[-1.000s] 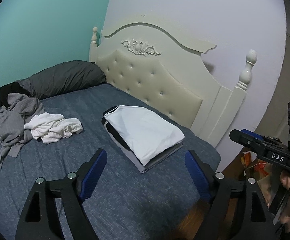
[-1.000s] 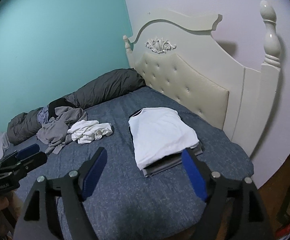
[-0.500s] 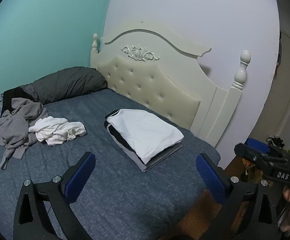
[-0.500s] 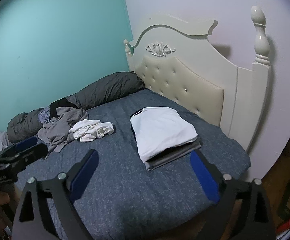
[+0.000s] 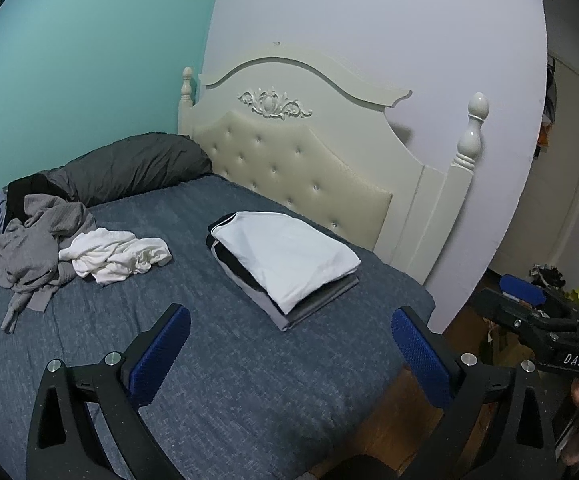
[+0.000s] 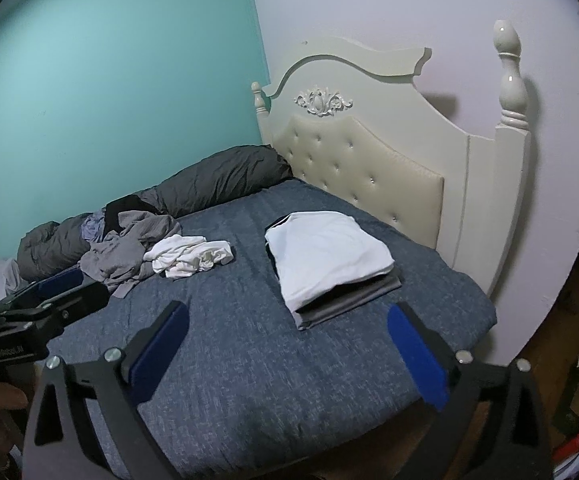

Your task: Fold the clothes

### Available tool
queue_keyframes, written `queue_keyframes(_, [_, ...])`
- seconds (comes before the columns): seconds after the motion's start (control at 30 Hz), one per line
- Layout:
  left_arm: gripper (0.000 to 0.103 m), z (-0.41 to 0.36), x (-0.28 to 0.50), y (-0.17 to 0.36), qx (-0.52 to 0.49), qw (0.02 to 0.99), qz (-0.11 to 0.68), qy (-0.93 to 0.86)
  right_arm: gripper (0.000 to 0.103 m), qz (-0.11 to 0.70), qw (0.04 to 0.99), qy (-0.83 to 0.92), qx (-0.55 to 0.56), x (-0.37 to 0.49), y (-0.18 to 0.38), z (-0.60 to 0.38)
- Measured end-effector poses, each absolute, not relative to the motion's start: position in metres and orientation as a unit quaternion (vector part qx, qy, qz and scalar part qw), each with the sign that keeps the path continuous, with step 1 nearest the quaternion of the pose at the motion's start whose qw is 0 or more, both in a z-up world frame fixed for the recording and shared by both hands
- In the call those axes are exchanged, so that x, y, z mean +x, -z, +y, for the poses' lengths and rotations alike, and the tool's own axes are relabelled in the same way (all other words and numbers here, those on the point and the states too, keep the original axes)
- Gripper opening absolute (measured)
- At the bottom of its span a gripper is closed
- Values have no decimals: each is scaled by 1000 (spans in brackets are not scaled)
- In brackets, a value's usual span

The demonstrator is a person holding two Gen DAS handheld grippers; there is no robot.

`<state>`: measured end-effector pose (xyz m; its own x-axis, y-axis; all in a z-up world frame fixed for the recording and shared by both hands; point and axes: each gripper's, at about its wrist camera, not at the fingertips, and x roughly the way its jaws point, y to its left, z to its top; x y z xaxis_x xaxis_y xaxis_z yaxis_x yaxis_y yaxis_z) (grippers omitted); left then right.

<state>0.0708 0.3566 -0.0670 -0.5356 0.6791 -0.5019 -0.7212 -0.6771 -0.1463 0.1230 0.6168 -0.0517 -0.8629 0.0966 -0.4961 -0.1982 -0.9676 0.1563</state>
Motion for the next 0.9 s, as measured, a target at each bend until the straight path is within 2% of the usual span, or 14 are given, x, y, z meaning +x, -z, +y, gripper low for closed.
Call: queue_keyframes(0.9, [103,350,87,85,-267,377,58,-885,101,93,93,-957,-259,143,74,613])
